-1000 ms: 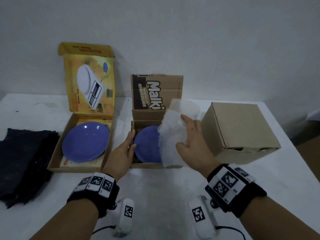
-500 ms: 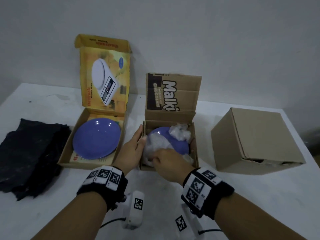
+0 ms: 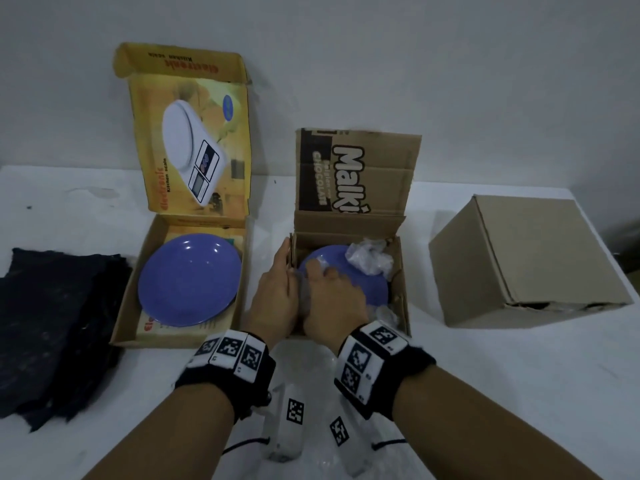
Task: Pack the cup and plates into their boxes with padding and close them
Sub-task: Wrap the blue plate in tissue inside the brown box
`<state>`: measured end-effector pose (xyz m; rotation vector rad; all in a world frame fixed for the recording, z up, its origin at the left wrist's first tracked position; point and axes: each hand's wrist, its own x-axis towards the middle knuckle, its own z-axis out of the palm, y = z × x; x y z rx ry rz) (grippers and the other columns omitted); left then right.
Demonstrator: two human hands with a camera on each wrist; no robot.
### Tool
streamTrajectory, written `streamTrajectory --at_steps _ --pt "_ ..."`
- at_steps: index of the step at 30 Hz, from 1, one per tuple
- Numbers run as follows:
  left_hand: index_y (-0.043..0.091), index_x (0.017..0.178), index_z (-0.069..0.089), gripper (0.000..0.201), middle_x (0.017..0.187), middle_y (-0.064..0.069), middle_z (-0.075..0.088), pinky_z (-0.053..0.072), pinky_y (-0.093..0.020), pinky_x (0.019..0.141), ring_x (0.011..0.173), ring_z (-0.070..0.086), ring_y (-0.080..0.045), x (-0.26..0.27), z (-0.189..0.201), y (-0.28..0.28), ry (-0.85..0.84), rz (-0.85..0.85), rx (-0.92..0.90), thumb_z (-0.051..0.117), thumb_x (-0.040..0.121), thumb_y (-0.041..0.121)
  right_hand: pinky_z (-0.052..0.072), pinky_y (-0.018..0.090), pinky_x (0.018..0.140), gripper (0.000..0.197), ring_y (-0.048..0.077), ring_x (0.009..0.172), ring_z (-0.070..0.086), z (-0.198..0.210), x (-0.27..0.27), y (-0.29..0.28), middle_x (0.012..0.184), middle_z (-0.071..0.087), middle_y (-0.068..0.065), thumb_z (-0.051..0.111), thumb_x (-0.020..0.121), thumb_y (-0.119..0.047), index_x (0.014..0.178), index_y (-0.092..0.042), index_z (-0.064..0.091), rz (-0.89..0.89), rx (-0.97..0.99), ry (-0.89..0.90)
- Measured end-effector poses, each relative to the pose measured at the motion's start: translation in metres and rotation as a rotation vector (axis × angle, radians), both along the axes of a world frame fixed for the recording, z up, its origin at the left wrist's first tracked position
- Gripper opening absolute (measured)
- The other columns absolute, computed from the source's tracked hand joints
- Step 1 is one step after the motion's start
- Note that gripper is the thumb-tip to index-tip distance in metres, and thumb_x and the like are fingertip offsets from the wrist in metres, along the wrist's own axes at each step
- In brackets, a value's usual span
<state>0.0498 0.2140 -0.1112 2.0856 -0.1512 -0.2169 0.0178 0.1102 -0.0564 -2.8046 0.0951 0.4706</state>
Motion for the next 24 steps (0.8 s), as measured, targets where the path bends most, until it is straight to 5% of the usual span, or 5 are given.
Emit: streamTrajectory --at_steps 5,8,12,18,24 --pt "0.027 0.150 0.015 0.052 0.111 -0.022 0.060 0.038 -0.030 0.074 0.085 0.055 -0.028 0.001 -0.001 0.002 -0.013 -0.018 0.000 0.031 0.101 0.019 0.044 0.045 0.087 0.077 0.036 0.122 0.039 -0.008 0.007 0.001 0.135 0.033 0.013 0.071 0.074 -0.028 0.135 -0.023 0.024 -0.138 -0.033 0.126" --pt "0.030 0.149 0.012 0.052 0.106 -0.017 0.060 0.042 -0.031 0.078 0.079 0.050 -0.018 -0.001 0.001 0.002 -0.005 -0.042 -0.007 0.030 0.102 0.020 0.047 0.043 0.092 0.083 0.035 0.122 0.041 -0.007 0.009 -0.005 0.137 0.032 0.013 0.069 0.076 -0.028 0.141 -0.021 0.018 -0.068 0.059 0.198" --pt "0.028 0.150 0.013 0.053 0.136 -0.011 0.051 0.040 -0.030 0.094 0.111 0.054 -0.024 0.002 -0.003 0.003 -0.011 -0.033 -0.009 0.030 0.101 0.017 0.039 0.039 0.104 0.088 0.030 0.128 0.040 -0.002 0.012 -0.021 0.142 0.036 0.012 0.067 0.079 -0.039 0.148 -0.014 0.018 -0.031 0.222 0.286" --pt "0.024 0.151 0.013 0.057 0.136 -0.013 0.050 0.036 -0.024 0.091 0.112 0.053 -0.025 0.001 -0.001 0.003 -0.026 -0.064 -0.020 0.029 0.096 0.029 0.047 0.041 0.084 0.081 0.035 0.119 0.047 -0.007 0.007 -0.004 0.136 0.038 0.013 0.069 0.078 -0.028 0.142 -0.020 0.019 -0.105 -0.007 0.225" --pt "0.020 0.151 0.013 0.054 0.150 -0.007 0.036 0.031 -0.023 0.103 0.131 0.042 -0.022 0.003 -0.001 0.003 -0.030 -0.074 0.015 0.031 0.101 0.014 0.044 0.037 0.099 0.083 0.027 0.120 0.050 0.019 0.007 -0.025 0.136 0.045 0.010 0.071 0.080 -0.037 0.144 -0.013 0.024 0.016 0.195 0.302"
